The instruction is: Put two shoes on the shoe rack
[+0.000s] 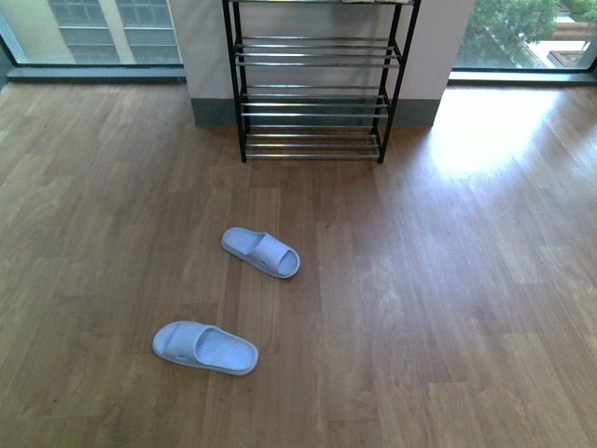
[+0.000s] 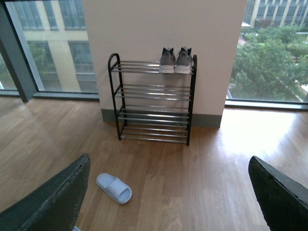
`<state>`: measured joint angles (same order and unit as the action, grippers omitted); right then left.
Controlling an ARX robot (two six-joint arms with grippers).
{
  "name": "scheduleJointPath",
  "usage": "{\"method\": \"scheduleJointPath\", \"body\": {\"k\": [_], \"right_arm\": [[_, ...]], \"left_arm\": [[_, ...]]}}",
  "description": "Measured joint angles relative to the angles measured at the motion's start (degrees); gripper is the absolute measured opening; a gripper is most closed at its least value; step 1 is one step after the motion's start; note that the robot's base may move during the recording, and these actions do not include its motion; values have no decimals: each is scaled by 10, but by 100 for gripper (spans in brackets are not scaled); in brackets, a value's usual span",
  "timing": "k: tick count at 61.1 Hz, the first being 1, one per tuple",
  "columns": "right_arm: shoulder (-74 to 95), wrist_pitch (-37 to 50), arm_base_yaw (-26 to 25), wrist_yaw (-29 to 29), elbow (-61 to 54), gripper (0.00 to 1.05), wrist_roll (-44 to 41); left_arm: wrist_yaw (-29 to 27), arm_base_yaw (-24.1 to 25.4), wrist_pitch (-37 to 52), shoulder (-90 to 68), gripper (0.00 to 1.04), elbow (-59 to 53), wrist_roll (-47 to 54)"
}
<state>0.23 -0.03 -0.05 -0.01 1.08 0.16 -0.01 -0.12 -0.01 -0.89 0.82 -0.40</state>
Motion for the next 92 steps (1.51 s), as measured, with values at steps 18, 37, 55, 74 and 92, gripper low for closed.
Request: {"method": "scheduleJointPath", "body": {"k": [18, 37, 55, 74, 92], "right_arm": [[0, 0, 0, 0, 0, 95, 0], [0, 0, 0, 0, 0, 95, 0], [0, 0, 0, 0, 0, 95, 0], [0, 0, 0, 0, 0, 95, 0], [0, 0, 0, 2, 0, 95, 0]], "left_arm": [[0, 0, 0, 0, 95, 0, 0], [0, 0, 0, 0, 95, 0, 0], [0, 0, 0, 0, 95, 0, 1], [0, 0, 0, 0, 95, 0, 1], [1, 0, 0, 0, 95, 0, 2]]}}
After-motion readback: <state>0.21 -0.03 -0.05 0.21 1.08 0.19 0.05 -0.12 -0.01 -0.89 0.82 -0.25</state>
